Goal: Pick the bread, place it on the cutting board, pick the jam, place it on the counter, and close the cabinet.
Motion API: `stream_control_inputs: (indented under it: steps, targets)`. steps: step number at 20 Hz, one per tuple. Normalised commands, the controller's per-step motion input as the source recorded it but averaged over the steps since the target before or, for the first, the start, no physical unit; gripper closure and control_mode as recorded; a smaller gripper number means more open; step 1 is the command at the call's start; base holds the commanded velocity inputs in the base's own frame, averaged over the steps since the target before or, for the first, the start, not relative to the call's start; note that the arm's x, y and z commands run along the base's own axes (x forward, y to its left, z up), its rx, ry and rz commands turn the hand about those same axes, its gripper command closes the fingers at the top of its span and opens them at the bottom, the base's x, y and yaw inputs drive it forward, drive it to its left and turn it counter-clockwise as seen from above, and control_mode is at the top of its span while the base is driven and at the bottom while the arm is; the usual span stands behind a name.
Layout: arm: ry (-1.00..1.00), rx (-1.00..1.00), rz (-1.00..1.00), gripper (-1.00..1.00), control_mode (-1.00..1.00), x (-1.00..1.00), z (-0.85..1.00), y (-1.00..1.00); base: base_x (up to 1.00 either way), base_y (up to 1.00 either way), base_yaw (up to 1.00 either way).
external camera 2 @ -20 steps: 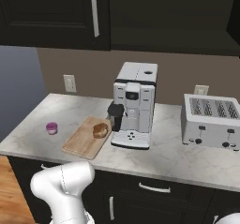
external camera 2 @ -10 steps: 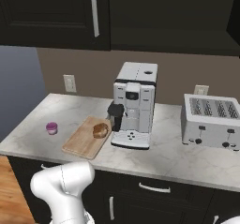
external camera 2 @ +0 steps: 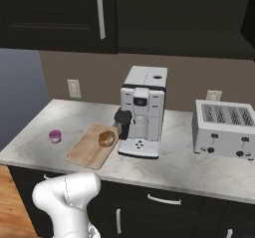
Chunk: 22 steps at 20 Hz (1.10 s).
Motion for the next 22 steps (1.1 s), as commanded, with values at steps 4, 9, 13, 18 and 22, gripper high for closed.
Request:
stream_control_inputs:
  steps: [4,9,13,18,22]
  targets:
    - [0.00,-0.05,-0.05,-1.00,-1.00,-0.37,0.00,0.00,0.00,0.00,0.00]
    - [0.01,-0.05,-0.03,-1.00,-1.00,-0.30,0.00,0.00,0.00,0.00,0.00]
    - [0.00,-0.02,0.00,-1.00,-1.00,-0.02,0.00,0.00,0.00,0.00,0.00]
    - [0.00,-0.08,0.00,-1.00,-1.00,0.00,0.00,0.07,0.00,0.00,0.00]
    - [0.00,-0.10,0.00,-1.00,-1.00,0.00,0.00,0.20,0.00,0.00,0.00]
